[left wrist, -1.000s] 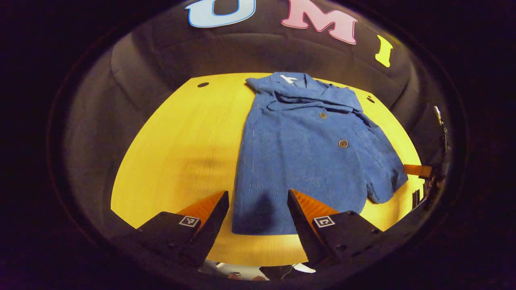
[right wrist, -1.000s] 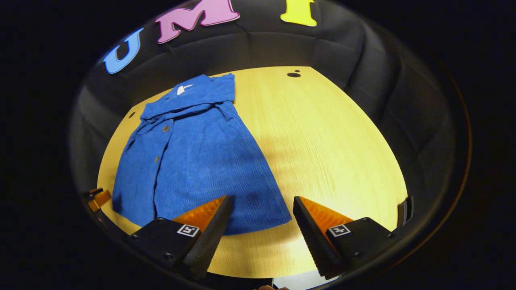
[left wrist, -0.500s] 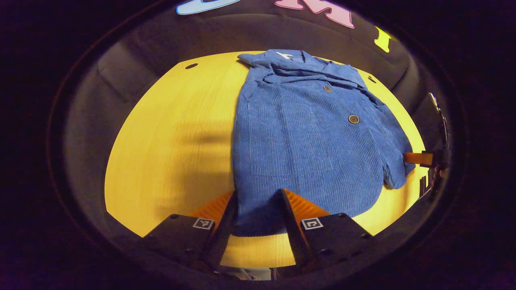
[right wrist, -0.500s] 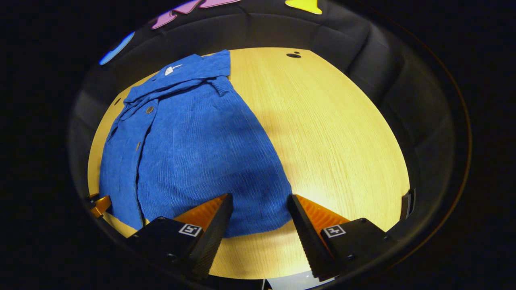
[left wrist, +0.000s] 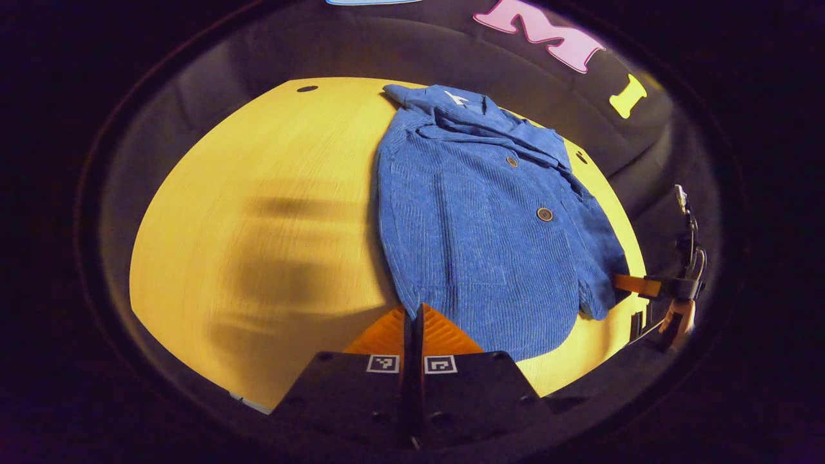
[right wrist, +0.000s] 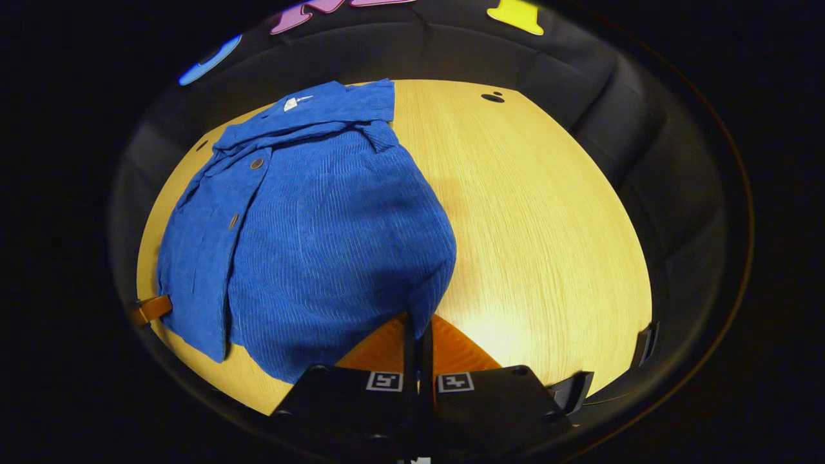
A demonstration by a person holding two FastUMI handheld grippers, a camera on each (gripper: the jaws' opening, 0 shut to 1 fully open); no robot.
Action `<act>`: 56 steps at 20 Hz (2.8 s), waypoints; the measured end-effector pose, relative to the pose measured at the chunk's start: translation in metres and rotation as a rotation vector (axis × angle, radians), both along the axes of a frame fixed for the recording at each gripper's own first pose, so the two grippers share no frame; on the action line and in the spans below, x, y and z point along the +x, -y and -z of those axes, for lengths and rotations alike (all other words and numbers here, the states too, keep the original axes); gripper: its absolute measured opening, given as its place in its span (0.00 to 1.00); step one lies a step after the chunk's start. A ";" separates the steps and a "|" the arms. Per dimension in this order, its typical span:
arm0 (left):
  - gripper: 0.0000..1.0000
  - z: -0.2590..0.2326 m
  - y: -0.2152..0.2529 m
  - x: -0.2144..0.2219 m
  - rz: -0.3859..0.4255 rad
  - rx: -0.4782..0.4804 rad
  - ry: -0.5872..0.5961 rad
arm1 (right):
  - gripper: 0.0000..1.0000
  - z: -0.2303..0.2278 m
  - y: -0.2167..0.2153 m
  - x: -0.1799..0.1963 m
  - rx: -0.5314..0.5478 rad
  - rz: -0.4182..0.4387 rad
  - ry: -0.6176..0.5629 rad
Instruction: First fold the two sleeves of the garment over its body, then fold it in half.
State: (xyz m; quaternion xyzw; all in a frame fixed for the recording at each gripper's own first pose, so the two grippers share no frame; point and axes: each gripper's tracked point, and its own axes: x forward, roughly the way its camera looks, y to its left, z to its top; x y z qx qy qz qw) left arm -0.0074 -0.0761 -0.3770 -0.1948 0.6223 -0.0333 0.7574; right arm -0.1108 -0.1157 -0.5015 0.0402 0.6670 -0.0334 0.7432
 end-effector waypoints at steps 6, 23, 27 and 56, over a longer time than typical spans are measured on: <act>0.00 -0.047 0.010 0.024 -0.047 -0.085 0.078 | 0.05 -0.037 -0.043 0.035 0.171 0.098 0.066; 0.00 -0.144 -0.041 0.340 0.031 0.064 0.477 | 0.04 -0.089 -0.081 0.387 0.350 0.080 0.429; 0.00 -0.098 -0.074 0.424 0.017 0.165 0.536 | 0.05 -0.041 -0.077 0.458 0.372 0.164 0.450; 0.80 -0.282 -0.053 0.303 0.003 0.179 1.185 | 0.96 -0.262 -0.084 0.321 -0.090 -0.074 1.251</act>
